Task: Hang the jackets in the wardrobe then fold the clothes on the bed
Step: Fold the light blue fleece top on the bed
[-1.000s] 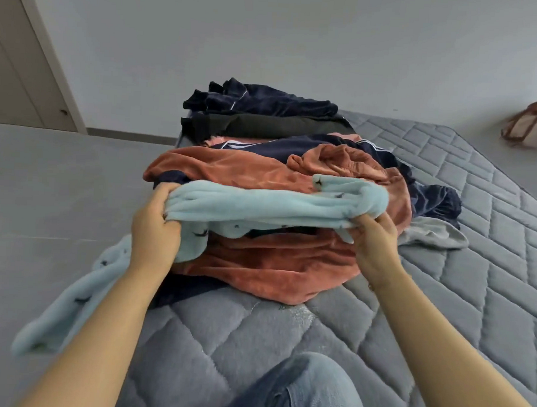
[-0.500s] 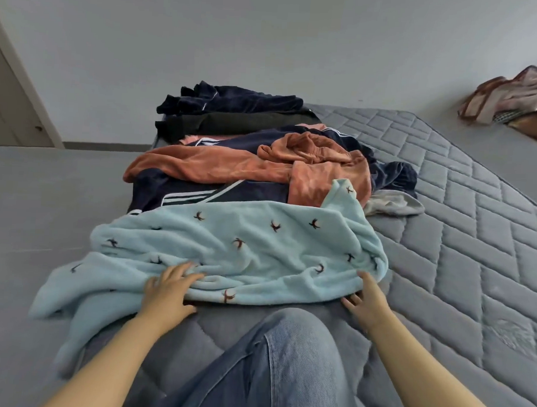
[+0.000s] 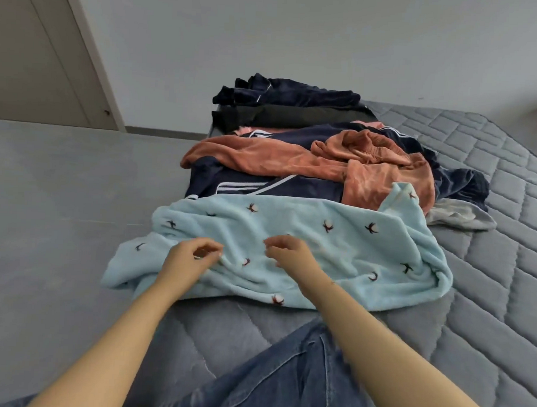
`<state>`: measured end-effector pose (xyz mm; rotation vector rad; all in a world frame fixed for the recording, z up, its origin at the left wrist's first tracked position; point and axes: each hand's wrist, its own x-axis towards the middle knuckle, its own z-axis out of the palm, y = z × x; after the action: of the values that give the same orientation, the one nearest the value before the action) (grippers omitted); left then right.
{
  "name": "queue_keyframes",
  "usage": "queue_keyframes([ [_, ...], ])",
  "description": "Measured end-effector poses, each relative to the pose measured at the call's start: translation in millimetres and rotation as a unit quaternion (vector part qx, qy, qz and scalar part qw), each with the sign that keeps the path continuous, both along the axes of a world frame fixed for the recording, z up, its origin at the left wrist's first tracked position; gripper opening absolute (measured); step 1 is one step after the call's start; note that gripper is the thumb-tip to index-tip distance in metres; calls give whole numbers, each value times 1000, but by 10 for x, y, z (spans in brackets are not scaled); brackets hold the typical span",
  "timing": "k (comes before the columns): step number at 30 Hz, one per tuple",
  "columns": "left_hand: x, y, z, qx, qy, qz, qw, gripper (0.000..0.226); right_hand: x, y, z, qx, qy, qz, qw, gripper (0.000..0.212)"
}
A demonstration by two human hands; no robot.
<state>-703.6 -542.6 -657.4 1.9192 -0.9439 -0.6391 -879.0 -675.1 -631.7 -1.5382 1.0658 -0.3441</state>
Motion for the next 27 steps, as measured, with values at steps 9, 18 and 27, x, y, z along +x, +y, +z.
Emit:
queue_keyframes([
  [9, 1072, 414, -605, 115, 241, 475, 838, 84, 866, 396, -445, -40, 20, 95, 994, 21],
  [18, 1211, 340, -776, -75, 344, 485, 801, 39, 903, 310, -808, -51, 4, 141, 989, 26],
  [27, 1244, 535, 135, -198, 165, 247, 934, 7, 923, 548, -841, -329, 143, 226, 905, 31],
])
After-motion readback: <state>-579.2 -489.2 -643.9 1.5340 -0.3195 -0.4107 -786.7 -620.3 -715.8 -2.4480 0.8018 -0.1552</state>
